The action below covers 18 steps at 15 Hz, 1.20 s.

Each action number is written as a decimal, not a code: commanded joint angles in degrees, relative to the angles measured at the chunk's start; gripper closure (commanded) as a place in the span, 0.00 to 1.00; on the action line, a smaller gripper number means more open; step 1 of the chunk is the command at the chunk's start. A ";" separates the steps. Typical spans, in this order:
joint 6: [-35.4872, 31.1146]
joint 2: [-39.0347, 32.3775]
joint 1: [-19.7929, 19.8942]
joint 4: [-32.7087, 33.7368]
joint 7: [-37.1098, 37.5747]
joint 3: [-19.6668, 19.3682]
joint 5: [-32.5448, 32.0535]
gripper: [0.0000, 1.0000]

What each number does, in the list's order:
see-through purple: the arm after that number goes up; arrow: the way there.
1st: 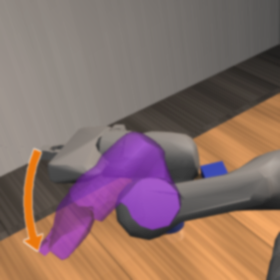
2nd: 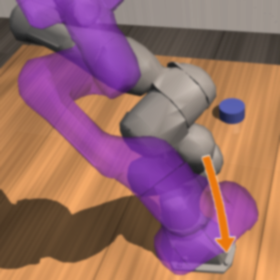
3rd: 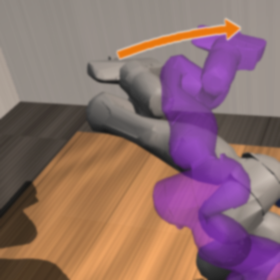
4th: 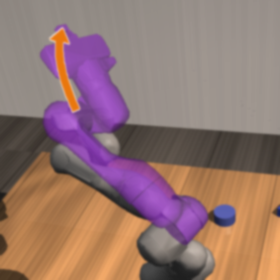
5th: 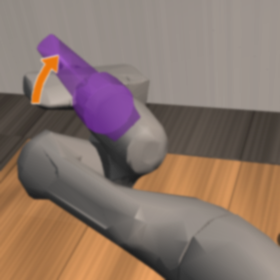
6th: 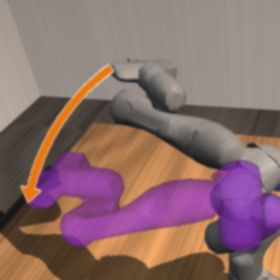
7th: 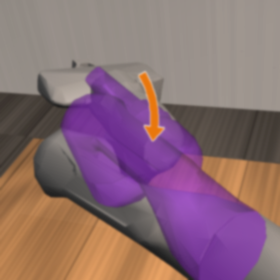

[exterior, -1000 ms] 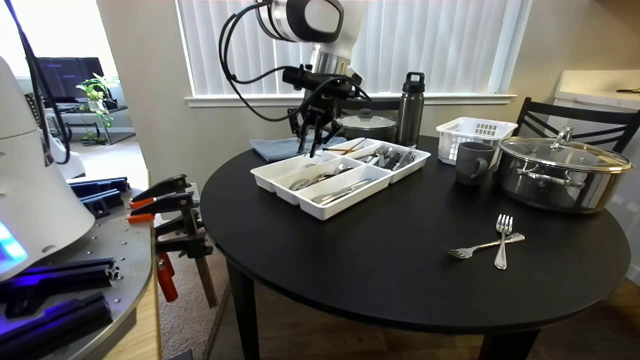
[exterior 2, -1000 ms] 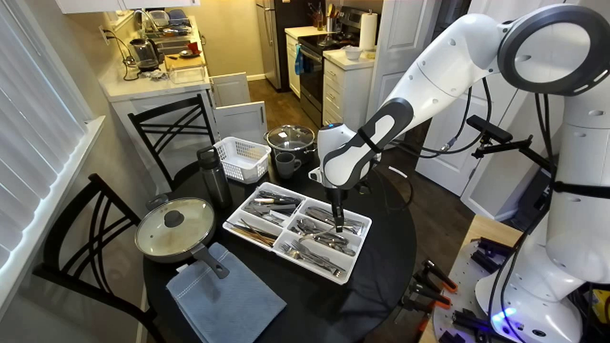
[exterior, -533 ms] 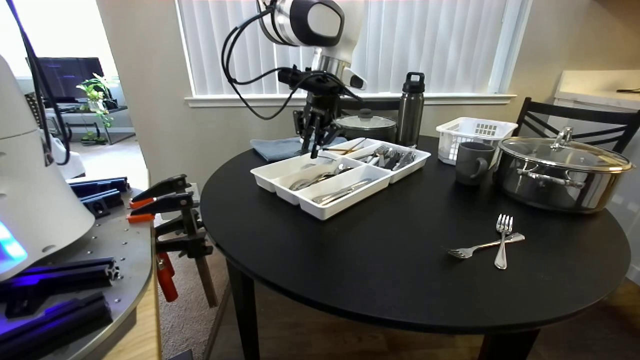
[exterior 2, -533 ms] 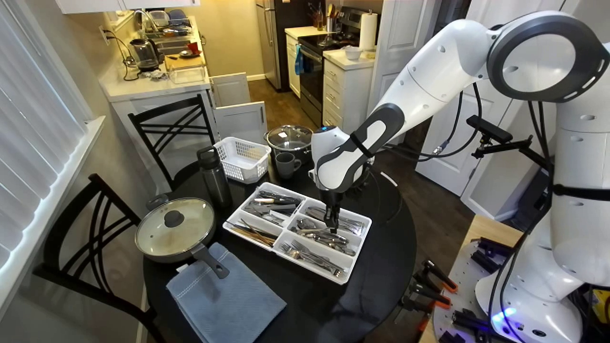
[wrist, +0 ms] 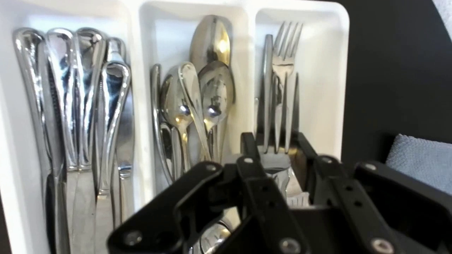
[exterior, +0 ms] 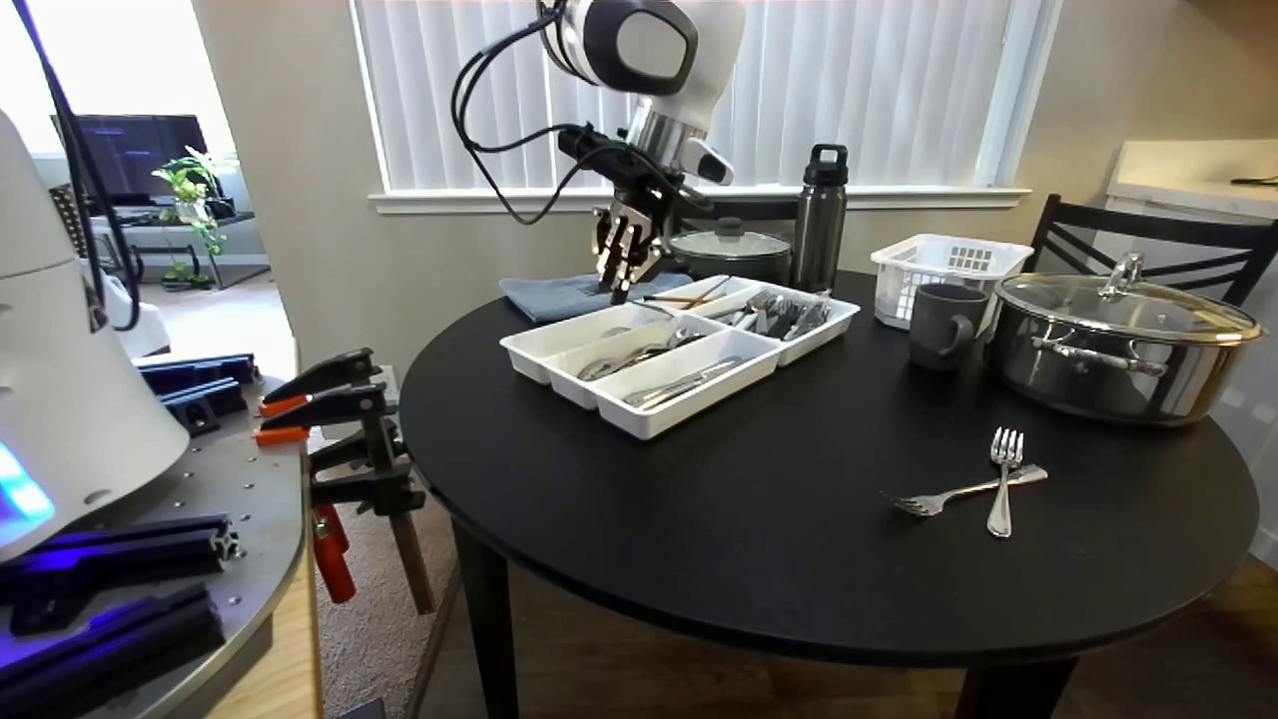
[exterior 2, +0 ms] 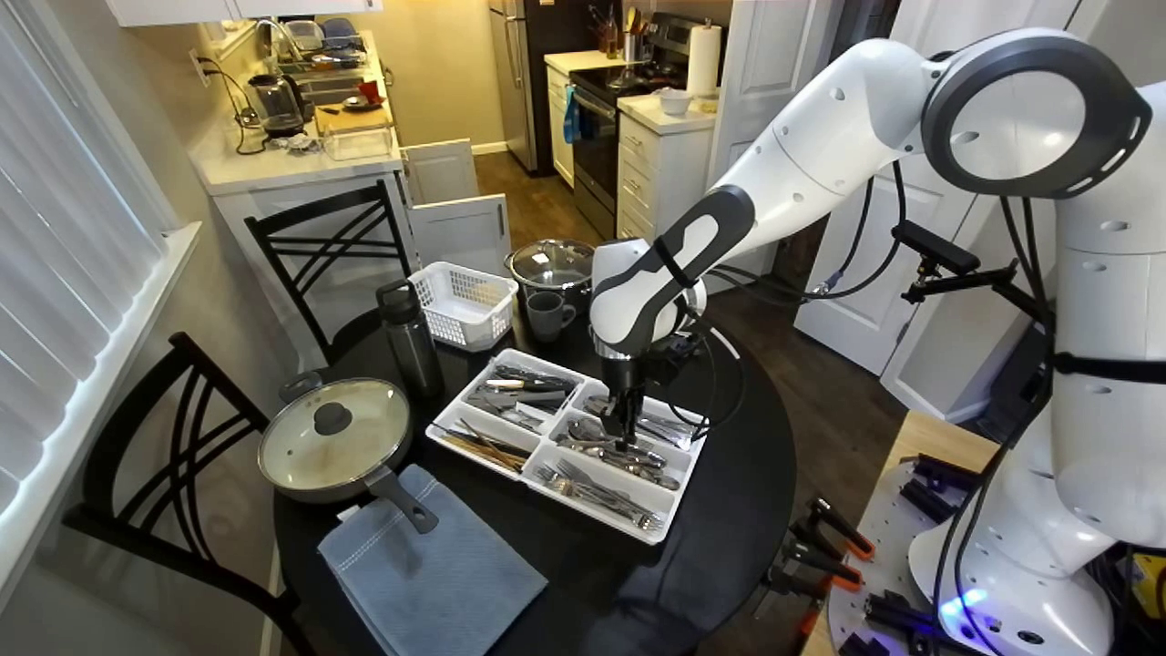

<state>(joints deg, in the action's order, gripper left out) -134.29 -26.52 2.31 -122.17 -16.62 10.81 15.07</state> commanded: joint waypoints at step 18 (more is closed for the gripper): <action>2.45 4.87 -3.96 -3.04 0.68 0.14 2.44 0.47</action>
<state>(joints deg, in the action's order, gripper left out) -133.09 -22.26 -0.56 -124.81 -18.05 12.04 19.74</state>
